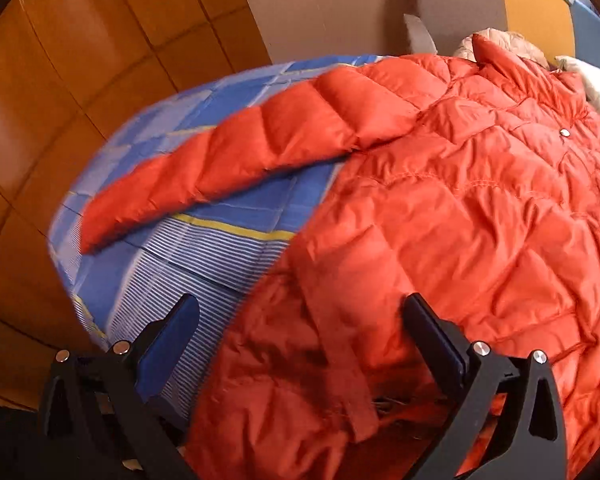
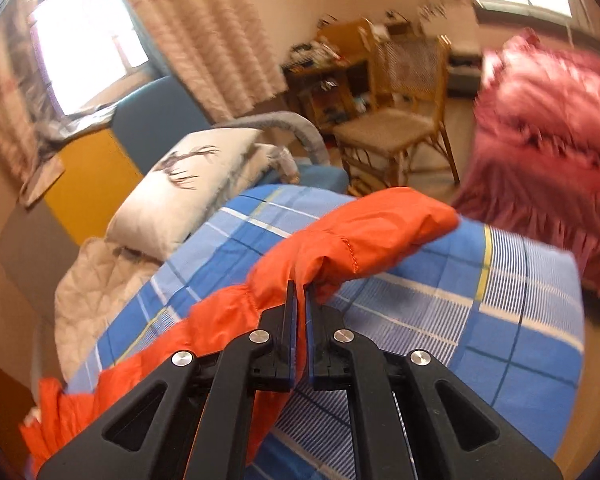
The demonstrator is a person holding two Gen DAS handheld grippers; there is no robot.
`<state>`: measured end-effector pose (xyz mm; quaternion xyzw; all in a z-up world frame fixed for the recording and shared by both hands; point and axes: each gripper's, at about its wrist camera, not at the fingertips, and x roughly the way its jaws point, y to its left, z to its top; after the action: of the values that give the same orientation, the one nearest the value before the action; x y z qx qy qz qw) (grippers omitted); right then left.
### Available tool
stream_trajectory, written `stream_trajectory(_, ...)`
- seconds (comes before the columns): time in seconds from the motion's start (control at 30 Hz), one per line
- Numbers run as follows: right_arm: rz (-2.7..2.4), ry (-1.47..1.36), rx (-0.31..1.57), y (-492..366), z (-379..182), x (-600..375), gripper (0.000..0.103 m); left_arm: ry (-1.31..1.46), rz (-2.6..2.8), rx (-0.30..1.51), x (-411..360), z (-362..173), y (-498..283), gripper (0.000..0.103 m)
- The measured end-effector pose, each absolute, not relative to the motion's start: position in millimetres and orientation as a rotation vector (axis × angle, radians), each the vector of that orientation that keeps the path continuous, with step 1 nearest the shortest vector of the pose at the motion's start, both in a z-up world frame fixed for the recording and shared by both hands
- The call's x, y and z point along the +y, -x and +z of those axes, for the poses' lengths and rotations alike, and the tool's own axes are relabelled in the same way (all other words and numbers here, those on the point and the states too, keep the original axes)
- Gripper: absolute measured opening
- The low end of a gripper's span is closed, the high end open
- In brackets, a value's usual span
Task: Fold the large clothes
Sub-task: 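Lift the sleeve with the right tool, lay it across the jacket body, open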
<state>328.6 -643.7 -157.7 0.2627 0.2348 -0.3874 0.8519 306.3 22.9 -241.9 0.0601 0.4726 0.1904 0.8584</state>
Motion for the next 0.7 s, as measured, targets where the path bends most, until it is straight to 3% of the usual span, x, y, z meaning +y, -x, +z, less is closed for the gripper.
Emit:
stream_trajectory(0.3,-0.625,-0.104,0.48,-372.6,-118.2,-519.6,0.003,-0.234,0.444,0.949,17.5,-245.0,-308.6,0.101)
stream_trajectory(0.7,-0.461,-0.009,0.498,-397.2,-118.3,-440.0,0.003,-0.25,0.463,0.904,22.8,-237.9,-303.6,0.101)
